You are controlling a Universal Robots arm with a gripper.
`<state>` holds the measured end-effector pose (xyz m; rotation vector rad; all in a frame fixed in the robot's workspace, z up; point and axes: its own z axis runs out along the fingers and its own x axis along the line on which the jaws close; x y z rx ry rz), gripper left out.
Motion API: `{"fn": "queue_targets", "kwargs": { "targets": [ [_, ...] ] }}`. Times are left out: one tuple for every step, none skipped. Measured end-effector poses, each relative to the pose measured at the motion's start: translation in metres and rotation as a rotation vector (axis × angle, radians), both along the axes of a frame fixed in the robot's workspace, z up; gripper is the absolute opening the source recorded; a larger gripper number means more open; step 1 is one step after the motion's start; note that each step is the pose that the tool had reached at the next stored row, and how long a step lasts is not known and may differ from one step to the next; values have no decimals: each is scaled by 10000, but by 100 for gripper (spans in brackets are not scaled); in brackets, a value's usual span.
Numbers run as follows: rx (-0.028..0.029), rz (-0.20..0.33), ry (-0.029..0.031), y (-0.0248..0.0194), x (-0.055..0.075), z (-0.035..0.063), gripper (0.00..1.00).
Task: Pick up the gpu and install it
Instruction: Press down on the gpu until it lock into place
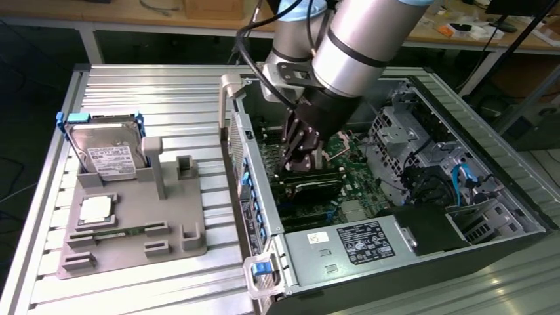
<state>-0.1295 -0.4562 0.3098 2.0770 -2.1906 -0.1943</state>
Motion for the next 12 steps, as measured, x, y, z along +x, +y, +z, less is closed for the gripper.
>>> {"fn": "queue_targets", "kwargs": {
  "targets": [
    [-15, 0, -175, 2, -2, 0, 11],
    [-29, -1, -326, 3, -4, 0, 11],
    [-42, 0, -477, 4, -6, 0, 11],
    [-55, 0, -624, 5, -8, -1, 11],
    [-64, 0, -766, 6, -13, -2, 11],
    [-64, 0, -784, 7, -12, -2, 11],
    [-63, 0, -786, 7, -12, -3, 11],
    [-63, 0, -786, 7, -12, -3, 11],
    [-65, 0, -785, 7, -13, -2, 11],
    [-66, 0, -785, 7, -13, -2, 11],
    [-65, 0, -785, 7, -13, -2, 11],
    [-65, -1, -785, 7, -13, -2, 11]
  ]
}}
